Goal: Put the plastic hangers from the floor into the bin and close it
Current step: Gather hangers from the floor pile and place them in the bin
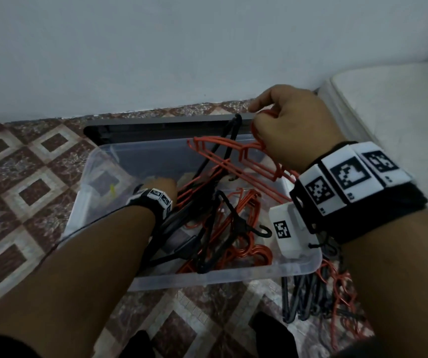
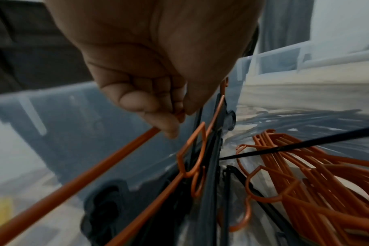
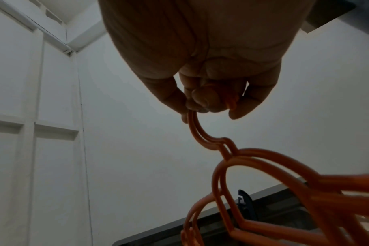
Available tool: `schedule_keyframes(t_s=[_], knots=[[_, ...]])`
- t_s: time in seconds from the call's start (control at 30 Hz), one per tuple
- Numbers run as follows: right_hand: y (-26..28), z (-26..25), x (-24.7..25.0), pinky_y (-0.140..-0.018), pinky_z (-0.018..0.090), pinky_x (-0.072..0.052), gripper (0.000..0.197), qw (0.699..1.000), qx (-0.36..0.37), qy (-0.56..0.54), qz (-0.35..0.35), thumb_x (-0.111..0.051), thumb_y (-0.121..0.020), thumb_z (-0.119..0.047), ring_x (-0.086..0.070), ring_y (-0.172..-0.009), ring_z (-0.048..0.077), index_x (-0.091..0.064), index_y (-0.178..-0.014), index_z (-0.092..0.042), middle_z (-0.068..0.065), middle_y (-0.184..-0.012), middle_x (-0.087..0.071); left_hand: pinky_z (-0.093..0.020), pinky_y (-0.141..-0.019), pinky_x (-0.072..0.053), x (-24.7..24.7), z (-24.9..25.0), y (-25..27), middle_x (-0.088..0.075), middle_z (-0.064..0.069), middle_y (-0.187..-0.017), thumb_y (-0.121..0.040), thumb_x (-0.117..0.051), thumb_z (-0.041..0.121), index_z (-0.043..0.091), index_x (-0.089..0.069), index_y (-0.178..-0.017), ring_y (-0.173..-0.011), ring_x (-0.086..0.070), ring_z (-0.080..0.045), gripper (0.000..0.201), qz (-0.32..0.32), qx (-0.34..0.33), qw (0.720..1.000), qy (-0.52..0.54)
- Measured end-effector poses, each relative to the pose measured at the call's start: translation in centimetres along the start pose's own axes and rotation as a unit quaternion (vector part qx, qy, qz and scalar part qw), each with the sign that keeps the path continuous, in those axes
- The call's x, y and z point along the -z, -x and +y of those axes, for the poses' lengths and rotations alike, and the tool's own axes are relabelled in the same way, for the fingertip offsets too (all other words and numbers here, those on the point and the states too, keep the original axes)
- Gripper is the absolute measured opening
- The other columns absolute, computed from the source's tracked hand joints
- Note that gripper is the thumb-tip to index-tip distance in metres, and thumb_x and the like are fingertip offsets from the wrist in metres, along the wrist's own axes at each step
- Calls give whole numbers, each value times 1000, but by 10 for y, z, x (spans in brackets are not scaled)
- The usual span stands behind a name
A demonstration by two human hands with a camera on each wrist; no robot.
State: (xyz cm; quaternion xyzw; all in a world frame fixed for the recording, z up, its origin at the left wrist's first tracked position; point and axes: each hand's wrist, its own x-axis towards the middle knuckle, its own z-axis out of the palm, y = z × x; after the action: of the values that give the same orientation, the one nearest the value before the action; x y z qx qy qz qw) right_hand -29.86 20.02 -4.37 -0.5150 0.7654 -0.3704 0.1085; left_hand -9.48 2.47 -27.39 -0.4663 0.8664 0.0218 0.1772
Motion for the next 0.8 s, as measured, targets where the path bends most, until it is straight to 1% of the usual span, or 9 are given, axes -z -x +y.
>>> schedule_keyframes(t_s=[0.07, 0.13, 0.23, 0.33, 0.43, 0.5, 0.6, 0.7, 0.8], knots=[[0, -1, 3, -68, 32, -55, 19, 999, -2, -7, 34, -52, -79, -22, -64, -70, 15, -69, -86, -27, -8, -79, -67, -36, -71, -50, 25, -11, 13, -68, -14, -102, -86, -57, 21, 18, -62, -98, -92, -66, -34, 14, 30, 5, 999, 26], [1, -1, 8, -72, 35, -55, 21, 998, -5, -14, 68, -50, -76, -25, -64, -73, 17, -69, -83, -27, -7, -77, -68, -33, -66, -46, 52, -25, 29, -68, -11, -96, -90, -53, 30, 22, -58, -89, -83, -64, -32, 9, 72, -2, 997, 43], [2, 2, 18, -74, 35, -55, 24, 993, -20, -31, 109, -47, -76, -26, -65, -74, 16, -70, -83, -26, -8, -77, -69, -35, -62, -49, 90, -47, 62, -65, -9, -84, -94, -50, 31, 24, -48, -78, -71, -58, -29, 18, 131, -27, 989, 58], [4, 6, 29, -62, 25, -50, 25, 990, -36, -80, 110, -48, -79, -22, -59, -62, 6, -71, -83, -28, -9, -79, -70, -32, -59, -46, 119, -65, 96, -64, -9, -80, -95, -48, 33, 22, -55, -86, -74, -62, -32, 16, 215, -27, 976, 36], [7, 7, 35, -45, 13, -40, 27, 982, -48, -142, 112, -48, -83, -15, -52, -49, 0, -73, -86, -26, -14, -70, -65, -32, -59, -43, 126, -81, 119, -66, -11, -83, -97, -49, 31, 19, -60, -95, -77, -62, -35, 17, 254, 15, 965, 72], [8, 6, 39, -44, 17, -39, 31, 973, -56, -183, 129, -46, -83, -13, -48, -50, 7, -73, -89, -25, -13, -65, -61, -36, -66, -49, 125, -88, 128, -68, -11, -84, -98, -49, 29, 17, -62, -94, -80, -62, -35, 19, 238, 48, 961, 131], [9, 4, 43, -52, 25, -41, 34, 962, -60, -230, 133, -44, -81, -13, -49, -59, 12, -73, -85, -29, -12, -69, -62, -36, -72, -50, 130, -94, 135, -69, -5, -81, -98, -49, 31, 19, -64, -81, -80, -63, -31, 25, 233, 79, 951, 188], [10, 7, 41, -49, 25, -40, 33, 963, -63, -240, 109, -44, -81, -13, -47, -54, 11, -73, -85, -29, -15, -62, -61, -30, -67, -45, 137, -97, 138, -69, 7, -74, -98, -49, 34, 22, -63, -74, -66, -60, -16, 30, 297, 95, 914, 260], [9, 10, 33, -46, 20, -39, 31, 969, -66, -227, 74, -45, -84, -12, -46, -53, 12, -72, -83, -28, -8, -66, -63, -22, -55, -46, 142, -85, 143, -70, 10, -69, -97, -49, 35, 25, -65, -78, -52, -59, -7, 27, 321, 42, 861, 392]])
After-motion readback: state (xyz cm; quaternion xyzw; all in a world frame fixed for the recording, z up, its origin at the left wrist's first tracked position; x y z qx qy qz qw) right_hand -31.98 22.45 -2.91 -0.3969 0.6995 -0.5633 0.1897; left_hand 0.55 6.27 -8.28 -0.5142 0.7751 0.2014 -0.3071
